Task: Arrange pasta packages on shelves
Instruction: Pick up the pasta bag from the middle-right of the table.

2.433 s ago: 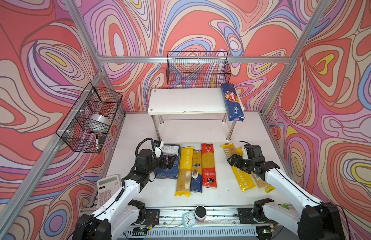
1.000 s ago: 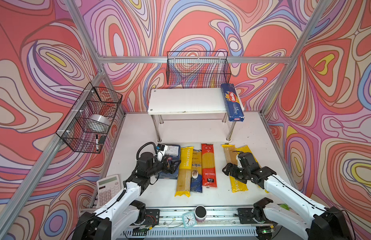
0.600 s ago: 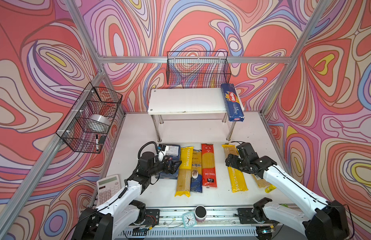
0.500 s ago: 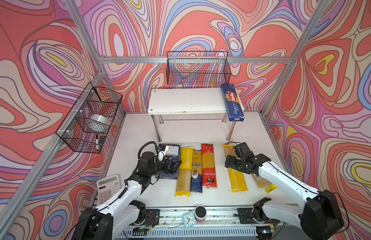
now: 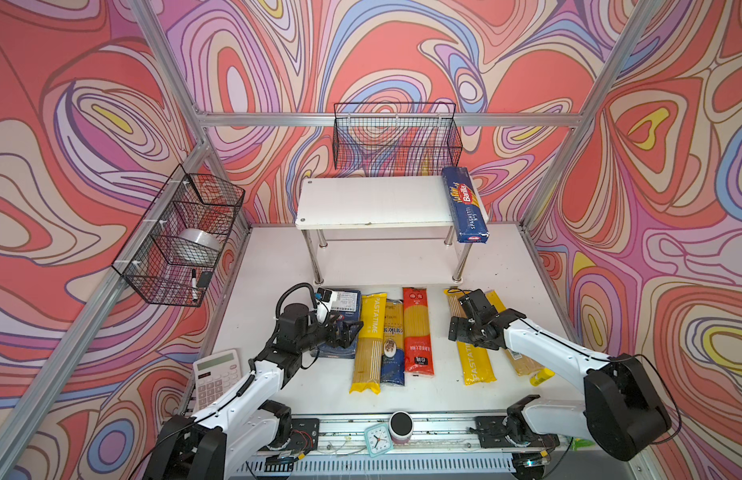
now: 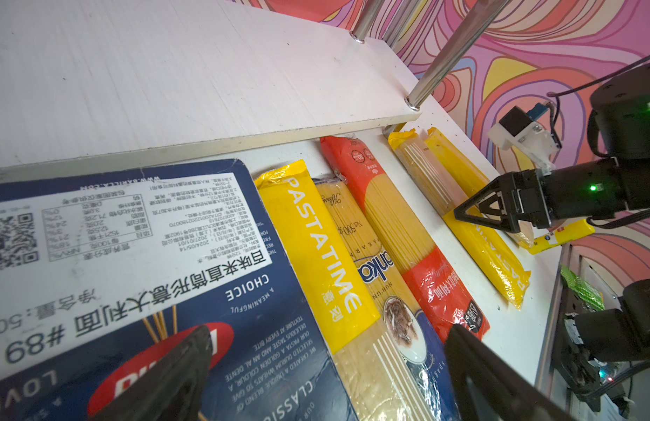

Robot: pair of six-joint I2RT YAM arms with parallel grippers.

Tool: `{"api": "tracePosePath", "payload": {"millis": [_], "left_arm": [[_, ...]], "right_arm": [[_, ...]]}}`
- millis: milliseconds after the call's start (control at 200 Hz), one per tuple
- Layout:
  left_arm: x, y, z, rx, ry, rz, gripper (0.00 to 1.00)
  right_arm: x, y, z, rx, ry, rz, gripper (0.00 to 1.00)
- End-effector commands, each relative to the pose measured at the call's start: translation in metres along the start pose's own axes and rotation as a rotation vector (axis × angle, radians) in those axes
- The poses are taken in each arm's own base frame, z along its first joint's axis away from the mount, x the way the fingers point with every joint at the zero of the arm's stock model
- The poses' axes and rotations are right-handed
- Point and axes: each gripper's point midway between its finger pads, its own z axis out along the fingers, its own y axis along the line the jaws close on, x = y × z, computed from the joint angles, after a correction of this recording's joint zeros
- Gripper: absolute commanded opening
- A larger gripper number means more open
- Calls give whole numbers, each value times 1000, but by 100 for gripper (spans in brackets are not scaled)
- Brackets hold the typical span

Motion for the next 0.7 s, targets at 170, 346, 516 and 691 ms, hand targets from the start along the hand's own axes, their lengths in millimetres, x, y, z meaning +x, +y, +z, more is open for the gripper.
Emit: {"api": "tracePosePath", "payload": {"millis": [170,346,516,691], "left_arm": [[-8,0,4,1,-18,10,100],[-8,0,4,1,-17,11,100],[-9,0,4,-1,-19,13,100],[-9,1,3,-6,-19,12,100]], "right_arm": [[9,3,21,-2,33,-10,98],[12,-6,18,47,45,-1,98],[-10,-12,-4,94,-27,-5,98],[-17,-13,-2,131,-20,-28,98]]}}
